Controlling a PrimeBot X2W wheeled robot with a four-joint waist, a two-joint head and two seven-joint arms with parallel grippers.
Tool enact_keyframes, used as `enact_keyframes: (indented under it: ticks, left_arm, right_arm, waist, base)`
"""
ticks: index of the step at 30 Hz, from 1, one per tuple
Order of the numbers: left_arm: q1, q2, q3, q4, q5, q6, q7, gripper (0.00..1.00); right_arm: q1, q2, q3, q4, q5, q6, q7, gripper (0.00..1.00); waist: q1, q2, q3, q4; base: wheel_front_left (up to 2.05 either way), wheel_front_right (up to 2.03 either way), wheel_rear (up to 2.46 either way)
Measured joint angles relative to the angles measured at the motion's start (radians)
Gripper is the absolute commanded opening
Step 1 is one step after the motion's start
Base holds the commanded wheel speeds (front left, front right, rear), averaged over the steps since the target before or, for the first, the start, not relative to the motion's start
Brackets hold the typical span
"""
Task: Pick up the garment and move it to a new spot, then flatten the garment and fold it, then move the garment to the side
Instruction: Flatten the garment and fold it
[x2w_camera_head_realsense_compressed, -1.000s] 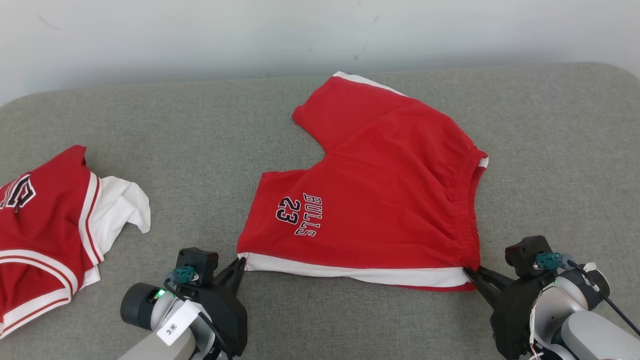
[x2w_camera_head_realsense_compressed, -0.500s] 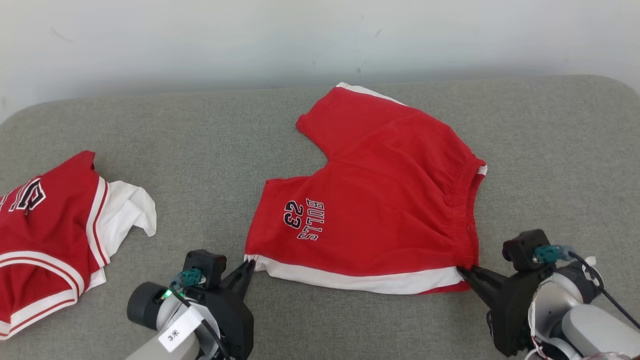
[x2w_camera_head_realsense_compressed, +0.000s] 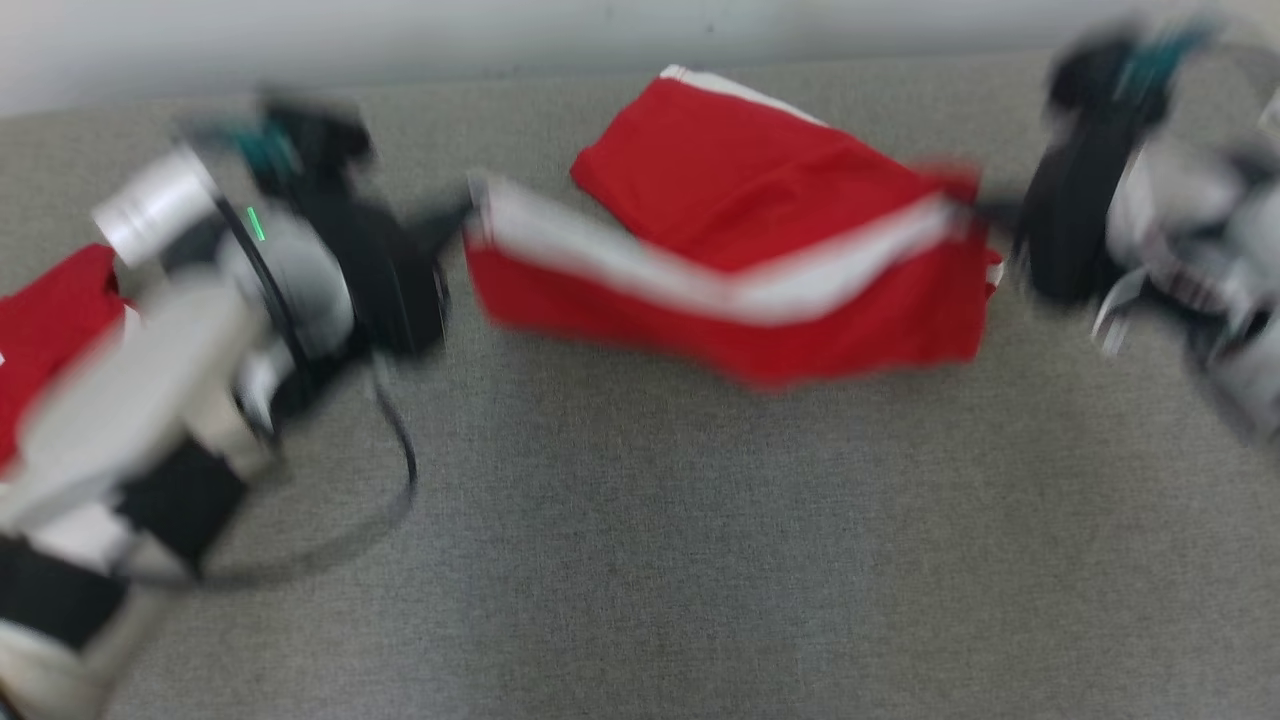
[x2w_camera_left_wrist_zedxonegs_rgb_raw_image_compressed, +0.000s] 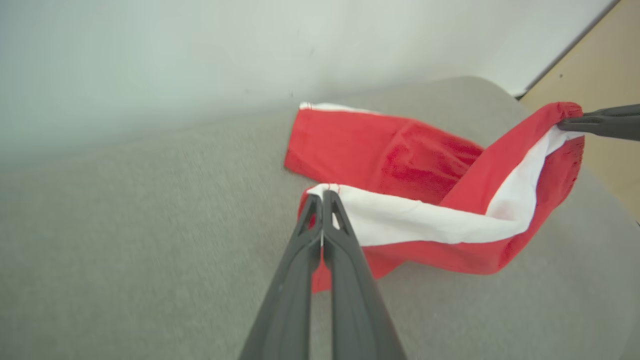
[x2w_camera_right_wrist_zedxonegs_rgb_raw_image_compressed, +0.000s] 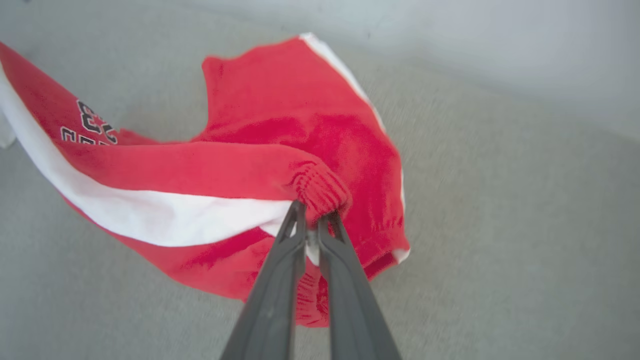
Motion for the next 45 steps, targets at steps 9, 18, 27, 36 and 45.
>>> enact_keyframes:
  ticks: [9, 18, 27, 36, 45]
  left_arm:
    - [-0.623, -0.091, 0.227, 0.069, 0.142, 0.126, -0.187, 0.0]
    - [-0.237, -0.088, 0.13, 0.063, 0.149, 0.141, -0.289, 0.0]
    - [0.038, -0.062, 0.084, 0.066, 0.141, 0.149, -0.387, 0.0]
    - [0.231, -0.021, 0.044, 0.018, 0.133, 0.16, -0.431, 0.0]
    - [0.413, -0.005, -0.005, -0.01, 0.126, 0.168, -0.429, 0.0]
  right_arm:
    - [-0.664, 0.052, -0.195, 0.114, -0.169, 0.01, -0.289, 0.0]
    - [-0.279, 0.047, -0.125, 0.109, -0.125, 0.037, -0.502, 0.0]
    - [0.069, -0.031, -0.067, 0.09, -0.059, 0.037, -0.635, 0.0]
    - [0.257, -0.043, -0.003, 0.032, -0.02, 0.037, -0.708, 0.0]
    - [0.43, -0.049, 0.045, 0.031, 0.01, 0.037, -0.73, 0.0]
  waist:
    - [-0.0002, -0.0003, 0.138, 0.017]
    - [0.0005, 0.0002, 0.247, 0.057]
    - [-0.0002, 0.0, 0.207, 0.073]
    - [-0.0004, -0.0002, 0.09, 0.052]
    - [-0.0005, -0.0003, -0.041, 0.035]
  base:
    - [0.0, 0.0, 0.0]
    - [0.0, 0.0, 0.0]
    - [0.0, 0.0, 0.0]
    - [0.0, 0.0, 0.0]
    - [0.0, 0.0, 0.0]
